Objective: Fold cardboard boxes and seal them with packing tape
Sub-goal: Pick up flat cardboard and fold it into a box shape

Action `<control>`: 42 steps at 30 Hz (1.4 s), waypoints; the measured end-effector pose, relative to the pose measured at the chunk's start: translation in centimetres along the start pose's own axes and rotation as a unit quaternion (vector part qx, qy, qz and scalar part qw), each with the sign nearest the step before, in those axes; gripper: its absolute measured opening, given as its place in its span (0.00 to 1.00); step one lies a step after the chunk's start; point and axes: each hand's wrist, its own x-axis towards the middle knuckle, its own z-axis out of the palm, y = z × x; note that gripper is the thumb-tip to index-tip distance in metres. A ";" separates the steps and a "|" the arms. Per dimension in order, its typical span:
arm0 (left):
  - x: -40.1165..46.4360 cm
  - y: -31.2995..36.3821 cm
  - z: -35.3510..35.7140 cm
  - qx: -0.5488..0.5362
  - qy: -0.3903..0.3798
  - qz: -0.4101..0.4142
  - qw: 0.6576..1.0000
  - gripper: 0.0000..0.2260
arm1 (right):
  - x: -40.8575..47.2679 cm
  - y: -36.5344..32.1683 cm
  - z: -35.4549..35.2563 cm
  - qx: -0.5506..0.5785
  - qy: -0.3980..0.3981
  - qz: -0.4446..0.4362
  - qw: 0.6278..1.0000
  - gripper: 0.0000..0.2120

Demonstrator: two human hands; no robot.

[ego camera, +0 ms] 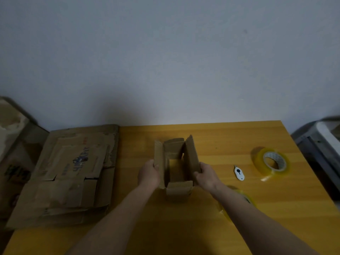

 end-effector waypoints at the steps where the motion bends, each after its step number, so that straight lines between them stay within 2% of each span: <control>1: -0.1 0.0 0.4 0.001 -0.001 0.002 1.000 0.08 | 0.1 0.2 0.0 -0.002 0.009 0.006 1.000 0.17; 7: -0.6 1.6 2.5 -0.014 -0.001 0.015 1.000 0.08 | 0.9 1.5 -0.6 -0.026 0.050 0.034 0.998 0.17; 11: 0.2 2.4 3.5 -0.030 -0.040 0.020 0.999 0.10 | 2.0 2.3 -0.8 -0.052 0.064 0.047 0.995 0.16; 15: 1.5 2.4 4.1 -0.099 -0.087 -0.025 0.991 0.16 | 3.3 2.2 -0.6 -0.087 0.063 0.041 0.993 0.17; 20: 2.5 2.2 4.3 -0.134 -0.153 -0.063 0.977 0.28 | 3.8 1.4 0.6 -0.079 0.005 0.015 0.997 0.26; 24: 3.9 2.5 4.2 -0.136 -0.170 -0.043 0.975 0.30 | 5.3 1.5 0.2 -0.040 0.013 0.017 0.999 0.30; 28: 5.7 2.9 4.9 -0.166 -0.182 -0.018 0.969 0.28 | 7.2 1.4 0.1 -0.026 0.008 0.012 1.000 0.32; 30: 6.0 2.9 5.1 -0.144 -0.196 0.001 0.970 0.30 | 7.3 1.5 0.0 -0.033 0.002 0.002 0.999 0.32; 32: 5.8 2.8 4.2 -0.077 -0.232 0.017 0.969 0.30 | 6.9 1.6 -0.5 -0.020 -0.022 0.001 1.000 0.28; 34: 5.5 2.7 2.7 -0.011 -0.279 0.037 0.959 0.26 | 6.3 1.4 -1.2 0.031 -0.047 0.008 0.998 0.22; 36: 4.8 2.8 1.5 0.024 -0.316 0.031 0.948 0.20 | 6.0 1.2 -1.6 0.062 -0.039 0.020 0.997 0.19; 39: 3.4 2.4 1.4 -0.045 -0.285 -0.045 0.957 0.20 | 5.1 1.1 -1.2 0.105 0.018 0.017 0.994 0.15; 42: 3.6 1.1 2.3 -0.183 -0.163 -0.091 0.965 0.17 | 4.6 1.6 -0.8 0.106 0.070 -0.007 0.992 0.17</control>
